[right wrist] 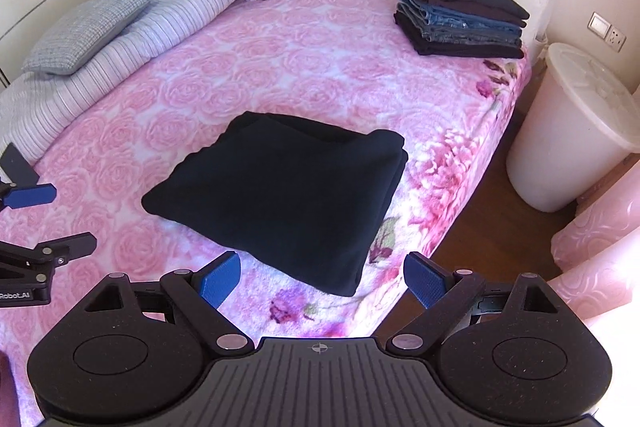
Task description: Fold clothes
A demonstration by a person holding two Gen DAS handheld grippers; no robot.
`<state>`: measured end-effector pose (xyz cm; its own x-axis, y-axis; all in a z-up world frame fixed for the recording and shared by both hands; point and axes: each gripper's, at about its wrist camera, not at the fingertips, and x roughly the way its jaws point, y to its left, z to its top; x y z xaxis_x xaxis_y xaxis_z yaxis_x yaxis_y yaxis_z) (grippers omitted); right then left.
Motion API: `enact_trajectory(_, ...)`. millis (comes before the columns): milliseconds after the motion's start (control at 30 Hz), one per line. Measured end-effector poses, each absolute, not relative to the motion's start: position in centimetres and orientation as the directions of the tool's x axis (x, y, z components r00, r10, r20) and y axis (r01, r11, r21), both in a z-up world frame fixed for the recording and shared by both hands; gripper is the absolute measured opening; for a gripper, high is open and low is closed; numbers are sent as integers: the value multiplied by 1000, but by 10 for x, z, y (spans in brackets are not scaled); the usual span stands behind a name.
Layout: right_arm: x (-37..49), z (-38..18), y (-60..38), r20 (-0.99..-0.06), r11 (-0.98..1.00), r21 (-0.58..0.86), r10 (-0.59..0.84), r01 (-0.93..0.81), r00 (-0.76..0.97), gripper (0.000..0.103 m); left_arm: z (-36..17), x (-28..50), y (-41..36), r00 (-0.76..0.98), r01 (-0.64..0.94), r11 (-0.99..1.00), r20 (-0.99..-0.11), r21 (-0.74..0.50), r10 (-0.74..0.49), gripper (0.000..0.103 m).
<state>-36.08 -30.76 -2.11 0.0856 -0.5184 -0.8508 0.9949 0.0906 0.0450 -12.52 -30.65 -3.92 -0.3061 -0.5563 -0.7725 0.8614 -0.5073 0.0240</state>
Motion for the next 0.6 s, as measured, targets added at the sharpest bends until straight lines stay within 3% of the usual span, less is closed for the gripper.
enact_trajectory(267,-353,-26,-304,-850,90,-28,-526,996,23,92,-42,-115,-305,-317,861,-509,-769,12,-555,82)
enact_trajectory(500,-340,-26,-296,-773,103,-264,-617,959,-147,92,-49,-117,-307,-299,858,-513,-782,31,-547,83)
enact_trajectory(600,-346,-26,-298,-770,96,-225,-627,970,-117,92,-50,-122,-309,-296,853,-520,-784,40,-545,83)
